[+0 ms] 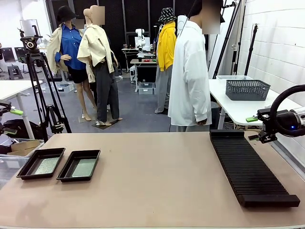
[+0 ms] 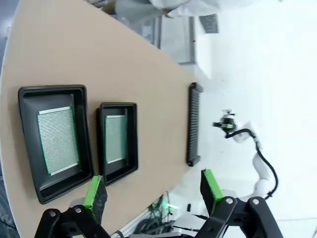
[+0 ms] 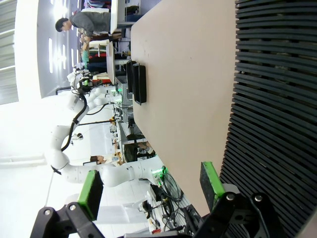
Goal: Inspect and transfer BCBs to ESD trays.
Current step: Pick up the ESD tray and place it on the left side of the table.
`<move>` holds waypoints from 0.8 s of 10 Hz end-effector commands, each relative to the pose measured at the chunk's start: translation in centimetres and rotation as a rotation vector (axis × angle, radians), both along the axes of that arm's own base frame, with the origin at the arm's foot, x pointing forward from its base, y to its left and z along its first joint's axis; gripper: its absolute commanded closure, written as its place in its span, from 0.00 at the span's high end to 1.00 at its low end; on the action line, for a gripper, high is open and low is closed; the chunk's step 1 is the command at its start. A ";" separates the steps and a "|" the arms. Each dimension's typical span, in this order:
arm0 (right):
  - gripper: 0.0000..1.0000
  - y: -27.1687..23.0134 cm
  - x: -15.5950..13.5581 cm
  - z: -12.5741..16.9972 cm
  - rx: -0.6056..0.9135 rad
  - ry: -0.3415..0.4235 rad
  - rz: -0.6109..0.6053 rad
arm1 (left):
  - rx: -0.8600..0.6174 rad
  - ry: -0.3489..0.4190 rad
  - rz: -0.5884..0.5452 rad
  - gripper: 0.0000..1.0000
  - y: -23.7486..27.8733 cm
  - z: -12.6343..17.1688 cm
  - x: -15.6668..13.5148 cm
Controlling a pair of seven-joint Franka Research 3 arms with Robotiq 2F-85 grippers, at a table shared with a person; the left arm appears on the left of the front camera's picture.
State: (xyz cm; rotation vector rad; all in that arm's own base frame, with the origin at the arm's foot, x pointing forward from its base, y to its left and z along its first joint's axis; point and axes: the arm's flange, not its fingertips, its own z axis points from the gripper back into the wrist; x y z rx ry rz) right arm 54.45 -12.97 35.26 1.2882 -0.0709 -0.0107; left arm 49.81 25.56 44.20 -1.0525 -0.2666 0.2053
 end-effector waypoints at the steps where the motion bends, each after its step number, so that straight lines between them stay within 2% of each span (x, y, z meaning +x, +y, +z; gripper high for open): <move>1: 1.00 0.2 0.0 0.0 -0.006 0.007 0.007 | -0.126 -0.033 -0.066 1.00 1.7 -0.2 0.7; 5: 1.00 0.2 0.0 0.0 -0.006 0.007 0.007 | -0.253 -0.047 -0.157 1.00 1.6 -1.2 0.3; 8: 1.00 0.2 0.0 0.0 -0.006 0.007 0.007 | -0.278 -0.055 -0.166 1.00 1.4 -1.8 0.1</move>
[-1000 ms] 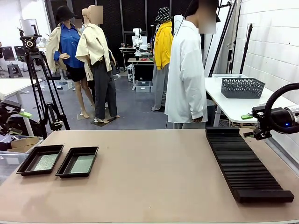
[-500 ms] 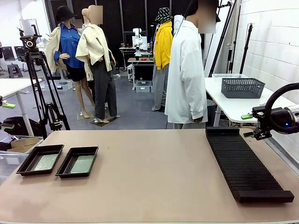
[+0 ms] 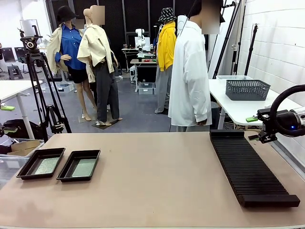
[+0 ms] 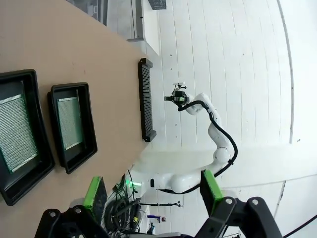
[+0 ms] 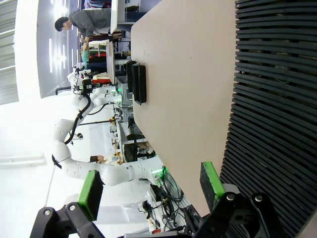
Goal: Inspect and transfer BCBs to ESD trays.
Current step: Pick up the ESD tray and place it on the left side of the table.
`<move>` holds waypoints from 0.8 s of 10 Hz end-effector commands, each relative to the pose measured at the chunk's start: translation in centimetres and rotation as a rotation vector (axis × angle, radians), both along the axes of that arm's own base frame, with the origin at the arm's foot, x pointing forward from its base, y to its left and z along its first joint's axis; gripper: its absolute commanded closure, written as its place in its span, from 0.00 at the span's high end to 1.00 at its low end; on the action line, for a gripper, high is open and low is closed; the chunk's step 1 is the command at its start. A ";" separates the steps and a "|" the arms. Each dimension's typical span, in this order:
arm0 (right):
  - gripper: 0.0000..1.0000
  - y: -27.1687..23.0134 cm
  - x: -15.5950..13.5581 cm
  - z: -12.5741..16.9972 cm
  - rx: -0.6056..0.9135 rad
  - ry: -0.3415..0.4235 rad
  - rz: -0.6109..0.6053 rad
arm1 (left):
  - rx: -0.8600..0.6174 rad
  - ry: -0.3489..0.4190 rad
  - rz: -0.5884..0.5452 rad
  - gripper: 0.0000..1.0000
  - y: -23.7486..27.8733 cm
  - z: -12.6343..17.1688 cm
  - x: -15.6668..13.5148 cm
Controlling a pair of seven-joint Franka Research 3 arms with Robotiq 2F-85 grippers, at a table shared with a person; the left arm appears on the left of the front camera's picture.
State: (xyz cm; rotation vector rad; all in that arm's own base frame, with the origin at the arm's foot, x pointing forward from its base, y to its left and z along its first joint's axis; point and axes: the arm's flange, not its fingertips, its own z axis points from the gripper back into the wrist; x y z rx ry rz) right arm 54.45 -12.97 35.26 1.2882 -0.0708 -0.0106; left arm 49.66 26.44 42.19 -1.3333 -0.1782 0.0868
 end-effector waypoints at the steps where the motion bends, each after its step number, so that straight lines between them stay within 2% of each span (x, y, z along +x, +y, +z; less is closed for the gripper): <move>1: 1.00 0.2 0.0 0.0 -0.006 0.007 0.007 | -0.019 -0.028 -0.007 1.00 0.4 -0.1 0.3; 6: 1.00 0.0 0.0 0.0 0.000 0.000 0.000 | 0.059 -0.001 -0.002 1.00 -0.6 -0.6 0.7; 8: 1.00 -0.3 -0.2 0.3 0.062 -0.006 -0.020 | 0.103 0.002 -0.006 1.00 -0.8 -0.9 0.8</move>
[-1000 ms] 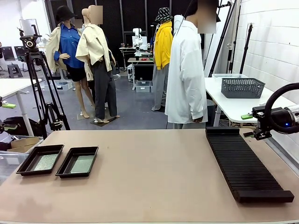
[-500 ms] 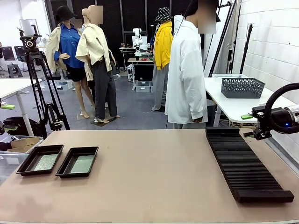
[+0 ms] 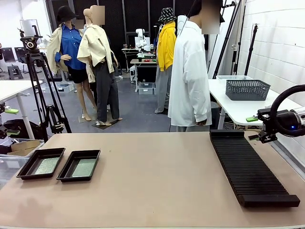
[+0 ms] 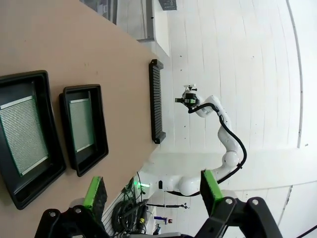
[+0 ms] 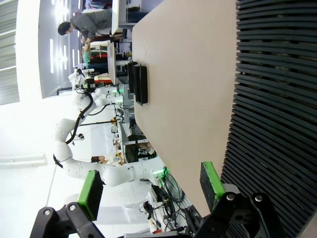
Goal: Inspect and transfer BCBs to ESD trays.
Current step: Pick up the ESD tray and place it on the left side of the table.
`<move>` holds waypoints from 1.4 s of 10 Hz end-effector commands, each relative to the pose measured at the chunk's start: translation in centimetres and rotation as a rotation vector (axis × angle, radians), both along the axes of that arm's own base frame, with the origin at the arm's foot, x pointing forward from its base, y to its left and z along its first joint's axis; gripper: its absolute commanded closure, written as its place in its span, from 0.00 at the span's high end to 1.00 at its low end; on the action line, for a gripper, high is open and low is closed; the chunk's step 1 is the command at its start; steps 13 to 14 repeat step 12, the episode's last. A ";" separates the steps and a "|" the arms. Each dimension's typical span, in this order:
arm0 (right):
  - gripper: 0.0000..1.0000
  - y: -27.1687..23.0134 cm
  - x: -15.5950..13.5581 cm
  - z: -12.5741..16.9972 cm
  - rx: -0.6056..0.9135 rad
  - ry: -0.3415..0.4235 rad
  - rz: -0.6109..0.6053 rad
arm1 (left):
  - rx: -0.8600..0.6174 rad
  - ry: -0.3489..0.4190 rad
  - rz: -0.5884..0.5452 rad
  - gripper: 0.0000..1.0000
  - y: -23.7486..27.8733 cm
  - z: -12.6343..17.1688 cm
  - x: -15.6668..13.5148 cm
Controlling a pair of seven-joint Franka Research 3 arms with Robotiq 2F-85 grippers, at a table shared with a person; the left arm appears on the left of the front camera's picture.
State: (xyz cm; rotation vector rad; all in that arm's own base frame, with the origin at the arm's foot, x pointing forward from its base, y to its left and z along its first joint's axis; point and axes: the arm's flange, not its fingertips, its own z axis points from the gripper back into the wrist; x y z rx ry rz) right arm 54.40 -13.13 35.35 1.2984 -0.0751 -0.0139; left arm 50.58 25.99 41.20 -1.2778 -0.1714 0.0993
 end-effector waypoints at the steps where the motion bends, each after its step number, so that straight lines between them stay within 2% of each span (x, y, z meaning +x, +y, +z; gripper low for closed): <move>1: 1.00 -0.3 -0.2 0.2 0.061 -0.005 -0.020 | 0.058 -0.015 -0.019 1.00 -0.4 0.1 -0.1; 3: 1.00 -0.3 -0.1 0.3 0.100 0.001 -0.031 | 0.062 -0.016 -0.027 1.00 -0.4 0.1 0.0; 5: 1.00 -0.2 -0.1 0.3 0.092 0.001 -0.019 | 0.060 0.004 -0.044 1.00 -0.5 0.0 0.2; 6: 1.00 -0.4 -0.1 0.4 0.058 -0.006 -0.016 | 0.036 0.010 -0.012 1.00 -0.2 -0.2 0.1; 14: 1.00 -0.4 -0.1 0.4 0.058 -0.006 -0.016 | 0.036 0.010 -0.012 1.00 -0.2 -0.2 0.1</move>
